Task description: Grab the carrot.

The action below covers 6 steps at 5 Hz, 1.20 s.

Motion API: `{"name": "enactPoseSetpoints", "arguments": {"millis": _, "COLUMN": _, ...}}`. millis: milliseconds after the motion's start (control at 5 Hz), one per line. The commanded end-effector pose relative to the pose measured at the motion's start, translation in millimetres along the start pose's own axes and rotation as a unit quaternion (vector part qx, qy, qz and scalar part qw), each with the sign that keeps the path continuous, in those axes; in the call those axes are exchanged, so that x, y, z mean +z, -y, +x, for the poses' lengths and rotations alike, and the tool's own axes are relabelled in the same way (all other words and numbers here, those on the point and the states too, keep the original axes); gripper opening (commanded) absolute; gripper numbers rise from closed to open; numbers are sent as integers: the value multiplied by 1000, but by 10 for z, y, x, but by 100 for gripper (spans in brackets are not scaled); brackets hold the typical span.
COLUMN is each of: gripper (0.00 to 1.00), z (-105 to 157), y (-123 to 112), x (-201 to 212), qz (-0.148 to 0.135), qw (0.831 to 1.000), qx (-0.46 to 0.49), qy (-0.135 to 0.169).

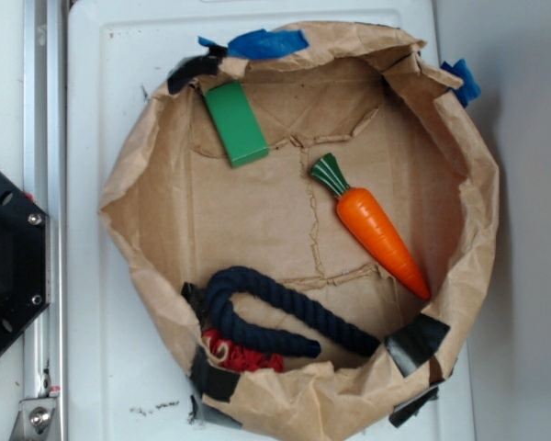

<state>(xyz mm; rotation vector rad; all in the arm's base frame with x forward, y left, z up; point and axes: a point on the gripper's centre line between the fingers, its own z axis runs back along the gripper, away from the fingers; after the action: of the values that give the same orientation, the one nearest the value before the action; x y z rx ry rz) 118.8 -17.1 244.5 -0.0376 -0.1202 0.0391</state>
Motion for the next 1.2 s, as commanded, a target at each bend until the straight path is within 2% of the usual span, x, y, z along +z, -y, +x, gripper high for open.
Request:
{"name": "enactPoseSetpoints", "arguments": {"millis": 0, "gripper": 100, "z": 0, "y": 0, "x": 0, "qz": 0, "qw": 1000, "qx": 0, "qy": 0}}
{"name": "enactPoseSetpoints", "arguments": {"millis": 200, "gripper": 100, "z": -110, "y": 471, "x": 275, "qz": -10, "qw": 999, "qx": 43, "qy": 17}}
{"name": "enactPoseSetpoints", "arguments": {"millis": 400, "gripper": 100, "z": 257, "y": 479, "x": 245, "qz": -10, "qw": 999, "qx": 46, "qy": 6}}
{"name": "enactPoseSetpoints", "arguments": {"millis": 600, "gripper": 100, "z": 628, "y": 340, "x": 164, "qz": -14, "qw": 1000, "qx": 3, "qy": -12}}
{"name": "enactPoseSetpoints", "arguments": {"millis": 1000, "gripper": 100, "z": 628, "y": 340, "x": 164, "qz": -14, "qw": 1000, "qx": 3, "qy": -12}}
